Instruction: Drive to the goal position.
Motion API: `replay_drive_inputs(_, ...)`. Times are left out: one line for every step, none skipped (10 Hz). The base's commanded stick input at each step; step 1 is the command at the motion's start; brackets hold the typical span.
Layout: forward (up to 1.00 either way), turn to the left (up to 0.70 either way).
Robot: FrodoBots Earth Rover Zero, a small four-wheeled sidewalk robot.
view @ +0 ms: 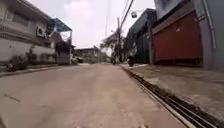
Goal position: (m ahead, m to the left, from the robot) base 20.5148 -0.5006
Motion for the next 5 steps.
replay_drive_inputs(0.85, 0.0)
replay_drive_inputs(0.85, 0.0)
replay_drive_inputs(0.85, 0.0)
replay_drive_inputs(0.85, 0.0)
replay_drive_inputs(0.85, 0.0)
